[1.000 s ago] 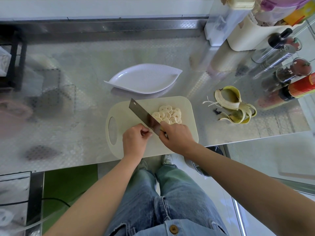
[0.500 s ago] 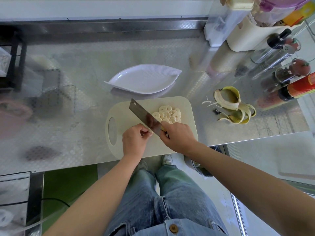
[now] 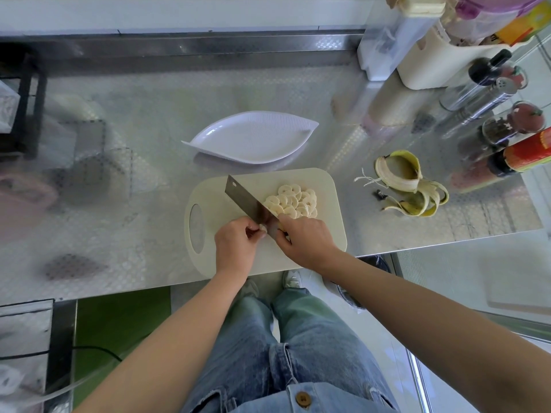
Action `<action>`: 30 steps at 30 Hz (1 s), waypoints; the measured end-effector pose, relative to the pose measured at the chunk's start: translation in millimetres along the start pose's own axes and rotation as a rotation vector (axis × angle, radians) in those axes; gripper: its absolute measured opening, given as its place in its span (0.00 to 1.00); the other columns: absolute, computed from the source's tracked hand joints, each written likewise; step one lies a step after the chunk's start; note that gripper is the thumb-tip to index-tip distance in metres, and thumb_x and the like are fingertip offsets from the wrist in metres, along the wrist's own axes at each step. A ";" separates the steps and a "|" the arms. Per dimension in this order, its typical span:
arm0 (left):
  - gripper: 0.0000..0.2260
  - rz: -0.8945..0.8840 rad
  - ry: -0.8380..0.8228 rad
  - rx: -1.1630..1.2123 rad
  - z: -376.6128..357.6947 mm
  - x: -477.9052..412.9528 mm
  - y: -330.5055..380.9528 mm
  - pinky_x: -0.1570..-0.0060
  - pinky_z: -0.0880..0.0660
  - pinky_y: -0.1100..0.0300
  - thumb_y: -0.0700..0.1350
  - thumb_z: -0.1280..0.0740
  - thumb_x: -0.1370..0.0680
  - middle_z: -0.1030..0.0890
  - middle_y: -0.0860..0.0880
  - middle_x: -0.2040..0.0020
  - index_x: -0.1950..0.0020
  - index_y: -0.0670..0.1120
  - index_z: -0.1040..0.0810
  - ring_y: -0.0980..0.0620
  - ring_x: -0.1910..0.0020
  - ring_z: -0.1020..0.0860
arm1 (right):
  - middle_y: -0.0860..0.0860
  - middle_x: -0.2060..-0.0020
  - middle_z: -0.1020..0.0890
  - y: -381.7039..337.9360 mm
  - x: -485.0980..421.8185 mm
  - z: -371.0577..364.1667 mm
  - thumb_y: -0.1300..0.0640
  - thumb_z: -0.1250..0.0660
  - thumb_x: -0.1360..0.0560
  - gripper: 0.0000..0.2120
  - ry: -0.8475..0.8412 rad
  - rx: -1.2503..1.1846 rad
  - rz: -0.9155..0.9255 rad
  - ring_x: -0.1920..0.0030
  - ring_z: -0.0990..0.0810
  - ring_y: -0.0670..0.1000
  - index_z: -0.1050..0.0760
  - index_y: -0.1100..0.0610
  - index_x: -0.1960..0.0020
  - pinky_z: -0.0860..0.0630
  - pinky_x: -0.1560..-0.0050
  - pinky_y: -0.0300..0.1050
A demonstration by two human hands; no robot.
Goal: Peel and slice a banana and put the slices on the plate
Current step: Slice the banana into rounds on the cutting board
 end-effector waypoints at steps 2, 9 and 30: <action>0.05 -0.011 0.001 0.009 0.2 0.2 0.7 0.62 0.31 0.62 0.42 0.24 0.30 0.16 0.47 0.61 0.59 0.42 0.17 0.50 0.63 0.21 | 0.48 0.75 0.36 1.0 1.4 5.2 0.51 0.45 0.21 0.11 0.009 -0.008 -0.002 0.72 0.34 0.56 0.39 0.55 0.59 0.39 0.67 0.44; 0.05 -0.018 -0.004 0.025 0.7 0.2 -0.4 0.63 0.32 0.63 0.43 0.24 0.30 0.16 0.48 0.61 0.59 0.42 0.17 0.53 0.64 0.22 | 0.51 0.74 0.32 1.6 5.6 16.1 0.53 0.45 0.22 0.10 0.016 -0.006 0.000 0.74 0.36 0.55 0.38 0.56 0.60 0.42 0.69 0.44; 0.04 -0.003 0.031 -0.012 -1.2 4.3 -5.8 0.62 0.27 0.60 0.42 0.25 0.29 0.16 0.47 0.61 0.58 0.42 0.16 0.50 0.63 0.21 | 0.50 0.73 0.32 -5.7 -0.4 -5.8 0.50 0.47 0.21 0.10 -0.021 -0.008 -0.004 0.71 0.31 0.56 0.37 0.55 0.58 0.34 0.67 0.45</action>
Point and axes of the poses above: each hand's wrist, its own x-axis away from the middle knuckle, its own z-axis out of the back of the hand, y = z × x, the point moved 5 cm from there along -x, towards the middle knuckle
